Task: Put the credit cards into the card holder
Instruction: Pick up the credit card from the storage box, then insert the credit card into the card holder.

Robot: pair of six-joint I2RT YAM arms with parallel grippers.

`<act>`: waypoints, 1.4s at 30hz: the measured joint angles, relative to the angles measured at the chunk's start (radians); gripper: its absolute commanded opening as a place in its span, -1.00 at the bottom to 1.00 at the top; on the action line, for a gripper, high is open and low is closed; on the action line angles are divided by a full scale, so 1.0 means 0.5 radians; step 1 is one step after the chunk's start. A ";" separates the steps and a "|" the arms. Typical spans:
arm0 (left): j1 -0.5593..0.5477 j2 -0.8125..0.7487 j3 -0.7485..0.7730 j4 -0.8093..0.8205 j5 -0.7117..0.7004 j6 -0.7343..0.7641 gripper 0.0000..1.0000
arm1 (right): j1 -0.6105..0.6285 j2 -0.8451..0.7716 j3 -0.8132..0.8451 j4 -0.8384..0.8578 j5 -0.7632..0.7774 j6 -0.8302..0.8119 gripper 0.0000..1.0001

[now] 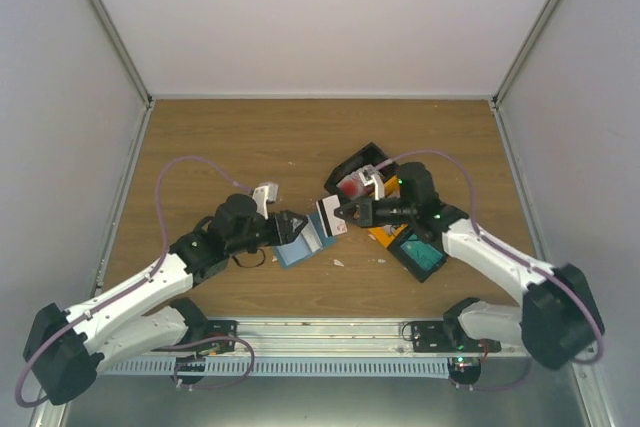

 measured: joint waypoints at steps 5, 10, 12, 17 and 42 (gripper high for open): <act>0.062 -0.012 -0.213 -0.163 -0.202 0.029 -0.37 | 0.049 0.390 0.114 -0.089 0.101 -0.215 -0.99; 0.128 0.153 -0.310 -0.188 -0.211 0.045 -0.44 | 0.177 0.773 0.304 -0.099 0.125 -0.367 -0.99; 0.148 0.254 -0.320 -0.164 -0.194 0.053 -0.44 | 0.217 0.918 0.371 -0.085 0.132 -0.398 -0.99; 0.208 0.467 -0.348 -0.053 -0.121 0.087 -0.46 | 0.246 1.209 0.433 -0.012 0.166 -0.404 -0.99; 0.300 0.697 -0.474 0.293 0.010 0.170 -0.73 | 0.248 1.505 0.417 0.331 0.104 -0.157 -0.99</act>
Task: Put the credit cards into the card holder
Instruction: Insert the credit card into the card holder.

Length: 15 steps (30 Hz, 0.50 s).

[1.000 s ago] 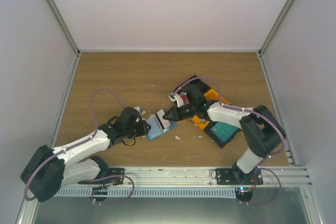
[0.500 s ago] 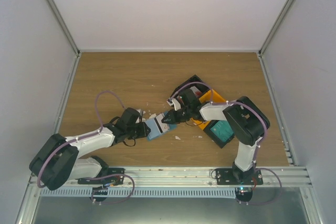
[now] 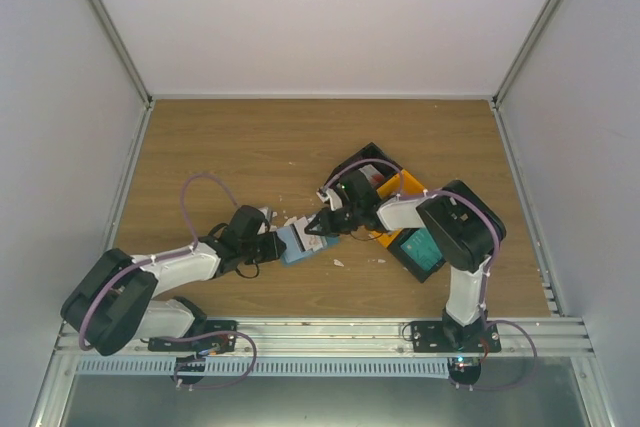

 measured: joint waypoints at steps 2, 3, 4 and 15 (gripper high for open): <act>0.002 0.014 0.000 0.019 0.010 0.001 -0.74 | 0.004 0.014 0.000 0.023 -0.002 0.024 -0.99; 0.002 0.018 -0.002 0.027 0.013 0.001 -0.74 | 0.008 0.015 0.000 0.030 0.000 0.031 -0.99; 0.002 0.022 -0.004 0.038 0.014 0.000 -0.74 | 0.014 0.014 -0.003 0.043 0.001 0.043 -0.99; 0.002 0.031 -0.035 0.123 0.033 -0.002 -0.70 | 0.098 0.014 -0.126 0.275 0.027 0.272 -0.99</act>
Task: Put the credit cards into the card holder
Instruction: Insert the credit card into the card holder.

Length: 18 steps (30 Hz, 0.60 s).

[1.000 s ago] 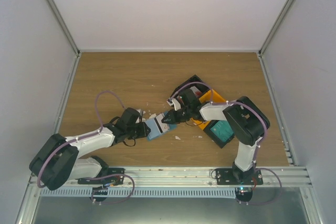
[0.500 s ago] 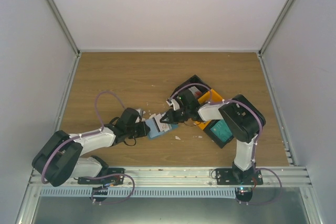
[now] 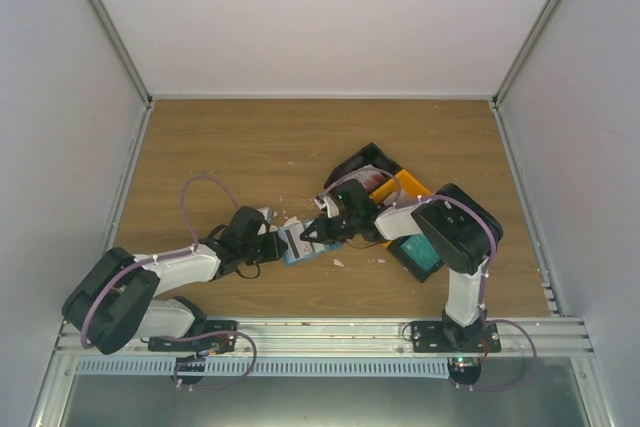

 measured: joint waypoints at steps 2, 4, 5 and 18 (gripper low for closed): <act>-0.001 -0.006 -0.014 0.023 0.004 -0.002 -0.69 | 0.013 0.002 -0.022 0.043 0.005 0.047 -0.99; 0.000 -0.009 -0.018 0.031 0.007 -0.001 -0.70 | 0.024 0.003 -0.027 0.066 0.014 0.075 -0.99; 0.000 -0.011 -0.021 0.034 0.007 0.000 -0.71 | 0.029 0.003 -0.027 0.069 0.020 0.082 -0.99; 0.000 -0.069 -0.093 0.094 0.005 -0.005 -0.66 | 0.095 -0.018 -0.056 0.121 0.123 0.190 -0.95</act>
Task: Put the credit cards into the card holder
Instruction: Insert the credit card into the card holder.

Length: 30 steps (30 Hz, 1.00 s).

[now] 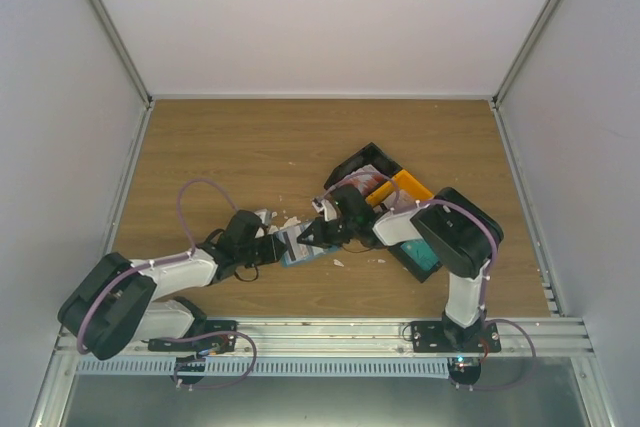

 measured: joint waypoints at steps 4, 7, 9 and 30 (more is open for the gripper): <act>-0.001 -0.051 -0.018 -0.023 0.009 -0.004 -0.51 | 0.035 -0.092 -0.043 -0.029 0.085 -0.007 -0.67; -0.001 -0.137 -0.027 -0.103 0.006 -0.003 -0.39 | 0.057 -0.204 -0.047 -0.195 0.230 -0.072 -0.38; -0.001 -0.204 -0.029 -0.156 0.004 -0.002 -0.34 | 0.066 -0.267 -0.025 -0.323 0.334 -0.129 -0.27; 0.011 -0.342 -0.024 -0.217 0.096 0.008 -0.19 | 0.319 -0.229 0.434 -1.247 1.152 -0.462 -0.60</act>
